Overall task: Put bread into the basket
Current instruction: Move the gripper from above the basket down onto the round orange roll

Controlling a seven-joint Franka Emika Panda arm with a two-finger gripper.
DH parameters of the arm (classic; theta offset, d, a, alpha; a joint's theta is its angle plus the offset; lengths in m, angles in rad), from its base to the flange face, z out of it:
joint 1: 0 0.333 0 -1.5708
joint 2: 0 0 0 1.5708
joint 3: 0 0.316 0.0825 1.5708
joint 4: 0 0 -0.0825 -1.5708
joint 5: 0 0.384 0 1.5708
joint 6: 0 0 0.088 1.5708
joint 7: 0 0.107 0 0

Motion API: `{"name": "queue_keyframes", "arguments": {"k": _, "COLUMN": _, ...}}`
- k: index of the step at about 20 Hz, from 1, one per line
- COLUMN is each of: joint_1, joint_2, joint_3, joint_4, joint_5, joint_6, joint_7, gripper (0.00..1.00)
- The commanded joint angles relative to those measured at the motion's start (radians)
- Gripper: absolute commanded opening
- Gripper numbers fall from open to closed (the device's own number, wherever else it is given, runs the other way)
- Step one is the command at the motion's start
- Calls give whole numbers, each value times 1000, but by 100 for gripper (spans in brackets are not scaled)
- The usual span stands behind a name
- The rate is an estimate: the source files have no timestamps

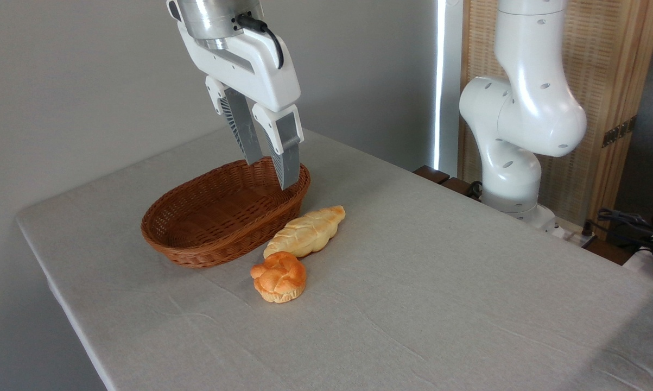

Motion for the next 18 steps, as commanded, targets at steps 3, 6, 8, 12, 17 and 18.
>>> {"name": "queue_keyframes", "arguments": {"k": 3, "joint_1": 1, "joint_2": 17, "joint_3": 27, "joint_4": 6, "joint_5": 11, "joint_6": 9, "joint_7": 31, "gripper": 100}}
{"name": "queue_keyframes", "arguments": {"k": 6, "joint_1": 1, "joint_2": 20, "joint_3": 30, "joint_4": 6, "joint_5": 10, "joint_6": 12, "joint_7": 31, "gripper": 100}}
{"name": "queue_keyframes", "arguments": {"k": 8, "joint_1": 1, "joint_2": 21, "joint_3": 28, "joint_4": 0, "joint_5": 11, "joint_6": 7, "joint_7": 31, "gripper": 100}}
{"name": "queue_keyframes", "arguments": {"k": 12, "joint_1": 1, "joint_2": 23, "joint_3": 28, "joint_4": -3, "joint_5": 11, "joint_6": 7, "joint_7": 30, "gripper": 100}}
{"name": "queue_keyframes", "arguments": {"k": 17, "joint_1": 2, "joint_2": 49, "joint_3": 31, "joint_4": -7, "joint_5": 16, "joint_6": 4, "joint_7": 31, "gripper": 100}}
{"name": "queue_keyframes", "arguments": {"k": 18, "joint_1": 2, "joint_2": 57, "joint_3": 33, "joint_4": -6, "joint_5": 16, "joint_6": 4, "joint_7": 31, "gripper": 100}}
